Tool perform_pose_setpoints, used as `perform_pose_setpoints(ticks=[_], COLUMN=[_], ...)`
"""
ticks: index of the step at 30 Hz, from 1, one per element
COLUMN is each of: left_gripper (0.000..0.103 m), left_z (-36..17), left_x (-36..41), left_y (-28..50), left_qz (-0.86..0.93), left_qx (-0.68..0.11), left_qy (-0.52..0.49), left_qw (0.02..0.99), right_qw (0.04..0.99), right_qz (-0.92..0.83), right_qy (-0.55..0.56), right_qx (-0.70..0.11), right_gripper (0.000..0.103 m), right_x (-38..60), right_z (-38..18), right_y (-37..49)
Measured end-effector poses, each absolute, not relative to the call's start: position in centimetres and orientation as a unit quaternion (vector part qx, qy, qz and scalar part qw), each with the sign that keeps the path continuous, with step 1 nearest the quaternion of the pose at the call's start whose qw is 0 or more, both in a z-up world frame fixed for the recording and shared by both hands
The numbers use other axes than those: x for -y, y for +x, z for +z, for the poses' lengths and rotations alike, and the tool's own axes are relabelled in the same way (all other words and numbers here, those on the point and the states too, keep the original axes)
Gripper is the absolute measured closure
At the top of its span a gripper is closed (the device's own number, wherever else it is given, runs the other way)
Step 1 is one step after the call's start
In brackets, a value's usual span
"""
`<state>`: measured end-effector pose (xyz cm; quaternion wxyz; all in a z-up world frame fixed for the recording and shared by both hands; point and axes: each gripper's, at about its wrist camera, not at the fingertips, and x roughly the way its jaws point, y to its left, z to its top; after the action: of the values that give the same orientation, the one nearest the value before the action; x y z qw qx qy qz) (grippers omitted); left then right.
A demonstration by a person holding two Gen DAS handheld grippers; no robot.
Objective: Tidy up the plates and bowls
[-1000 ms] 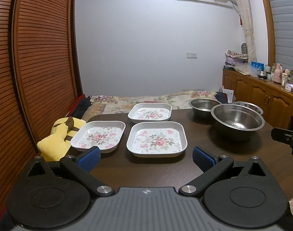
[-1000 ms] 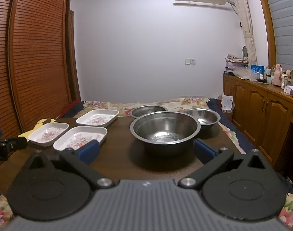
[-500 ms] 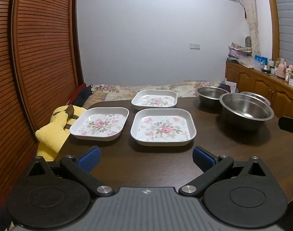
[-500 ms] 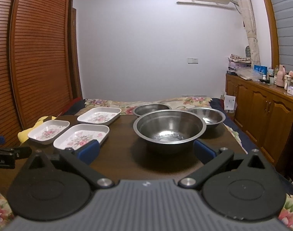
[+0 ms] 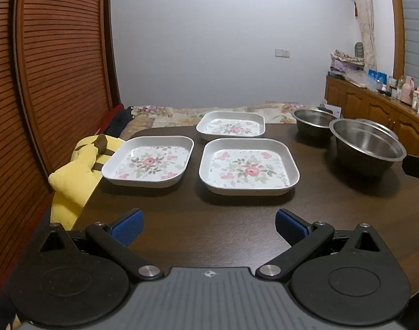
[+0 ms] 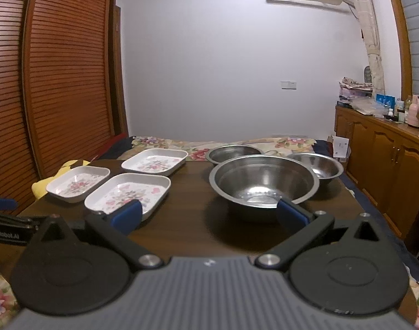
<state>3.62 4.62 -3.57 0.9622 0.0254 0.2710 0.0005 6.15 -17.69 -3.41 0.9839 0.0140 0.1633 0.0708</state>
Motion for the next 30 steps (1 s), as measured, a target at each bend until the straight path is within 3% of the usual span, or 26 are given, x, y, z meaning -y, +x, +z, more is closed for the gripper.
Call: perform_pose_setpoints(ticks=[30], left_gripper=[0.000], left_z=[-2.8], left_x=[-8.7], left_y=[8.4], left_qz=[-0.007], left_qx=[-0.280], left_qy=[0.031], left_qw=[0.960], right_qw=[0.971], right_qz=[0.136], right_qy=[-0.018], right_qx=[-0.198], right_gripper=[0.000], right_x=[11.8], right_z=[-4.0], right_y=[11.7])
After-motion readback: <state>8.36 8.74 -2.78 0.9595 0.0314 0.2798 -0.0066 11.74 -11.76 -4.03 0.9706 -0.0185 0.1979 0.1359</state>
